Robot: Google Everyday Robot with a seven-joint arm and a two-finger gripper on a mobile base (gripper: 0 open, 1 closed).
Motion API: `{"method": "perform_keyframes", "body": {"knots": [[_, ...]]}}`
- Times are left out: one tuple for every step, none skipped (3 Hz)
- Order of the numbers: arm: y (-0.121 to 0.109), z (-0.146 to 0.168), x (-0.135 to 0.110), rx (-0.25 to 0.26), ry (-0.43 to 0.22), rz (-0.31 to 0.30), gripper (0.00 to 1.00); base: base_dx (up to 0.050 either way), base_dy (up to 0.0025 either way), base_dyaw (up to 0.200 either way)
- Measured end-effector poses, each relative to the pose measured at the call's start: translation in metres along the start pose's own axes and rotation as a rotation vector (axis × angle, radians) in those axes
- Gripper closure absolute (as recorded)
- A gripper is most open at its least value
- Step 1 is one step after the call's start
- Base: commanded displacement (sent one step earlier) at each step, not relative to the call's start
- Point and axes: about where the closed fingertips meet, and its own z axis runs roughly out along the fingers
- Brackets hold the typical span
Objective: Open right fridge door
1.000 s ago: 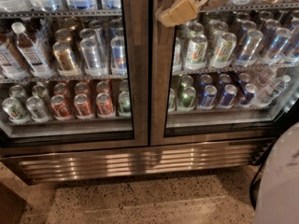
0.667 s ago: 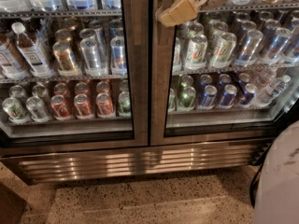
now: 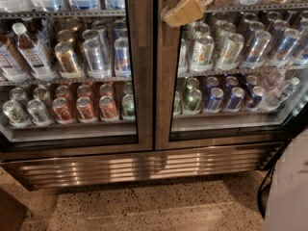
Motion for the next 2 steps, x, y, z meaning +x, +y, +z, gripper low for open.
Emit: {"method": "perform_keyframes", "body": {"knots": [[0.0026,0.0036,-0.0015,0.048,0.025,-0.02,1.0,0.0,0.0,0.0],[-0.0016,0.0036,-0.0011,0.048,0.025,-0.02,1.0,0.0,0.0,0.0]]}}
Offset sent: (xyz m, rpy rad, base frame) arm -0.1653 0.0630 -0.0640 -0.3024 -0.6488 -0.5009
